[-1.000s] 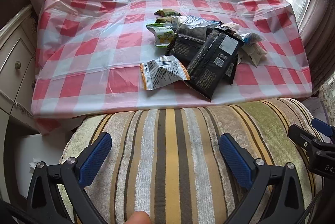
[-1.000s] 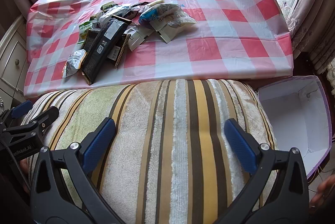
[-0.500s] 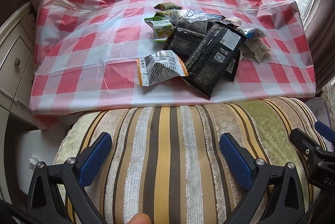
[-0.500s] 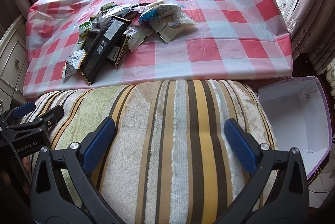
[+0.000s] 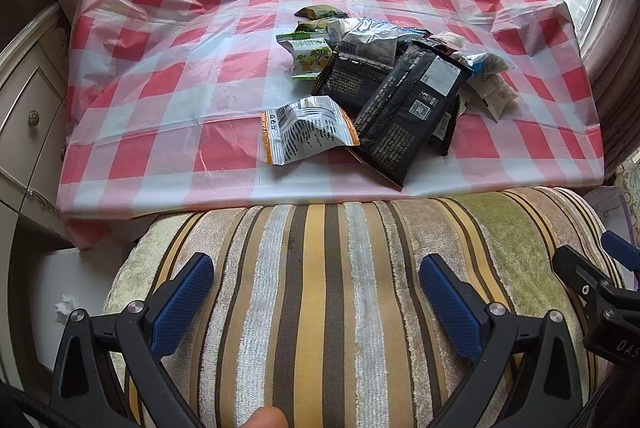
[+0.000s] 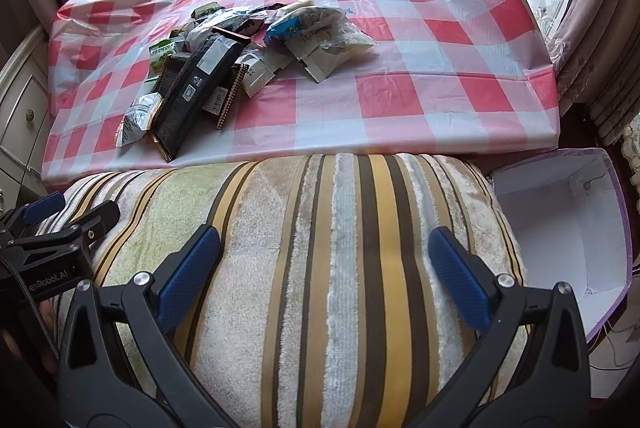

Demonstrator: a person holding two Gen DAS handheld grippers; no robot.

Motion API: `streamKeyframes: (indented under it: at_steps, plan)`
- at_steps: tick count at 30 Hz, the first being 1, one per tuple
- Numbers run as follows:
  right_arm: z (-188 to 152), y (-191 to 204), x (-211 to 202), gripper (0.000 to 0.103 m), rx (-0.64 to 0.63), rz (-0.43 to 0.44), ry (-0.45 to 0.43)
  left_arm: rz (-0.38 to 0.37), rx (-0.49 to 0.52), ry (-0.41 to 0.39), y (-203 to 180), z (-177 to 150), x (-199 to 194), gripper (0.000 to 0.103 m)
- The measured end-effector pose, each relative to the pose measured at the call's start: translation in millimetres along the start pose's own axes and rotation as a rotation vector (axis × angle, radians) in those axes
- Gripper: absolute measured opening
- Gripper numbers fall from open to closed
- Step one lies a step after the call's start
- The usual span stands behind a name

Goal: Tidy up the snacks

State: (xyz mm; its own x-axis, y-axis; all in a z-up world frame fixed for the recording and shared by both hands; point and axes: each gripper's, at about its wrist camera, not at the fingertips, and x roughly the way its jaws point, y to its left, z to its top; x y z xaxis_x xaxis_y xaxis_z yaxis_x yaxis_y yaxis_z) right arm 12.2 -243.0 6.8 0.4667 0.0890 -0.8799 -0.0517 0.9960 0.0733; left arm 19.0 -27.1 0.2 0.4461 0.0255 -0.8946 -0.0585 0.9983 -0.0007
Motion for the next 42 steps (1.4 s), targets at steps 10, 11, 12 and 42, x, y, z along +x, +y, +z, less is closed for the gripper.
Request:
streamKeyframes:
  at_steps: [10, 11, 12, 42]
  plan:
    - [17, -8, 15, 0.103, 0.014, 0.061, 0.052, -0.031, -0.027, -0.009, 4, 2, -1, 0.096]
    - [18, -9, 16, 0.103, 0.028, 0.068, 0.053, -0.031, -0.026, -0.014, 3, 2, -1, 0.094]
    - [20, -10, 18, 0.103, 0.04, 0.071, 0.054, -0.029, -0.026, -0.016, 3, 3, -2, 0.091]
    - [106, -34, 75, 0.103, 0.259, 0.091, -0.037, -0.167, -0.218, 0.064, 40, 80, 66, 0.057]
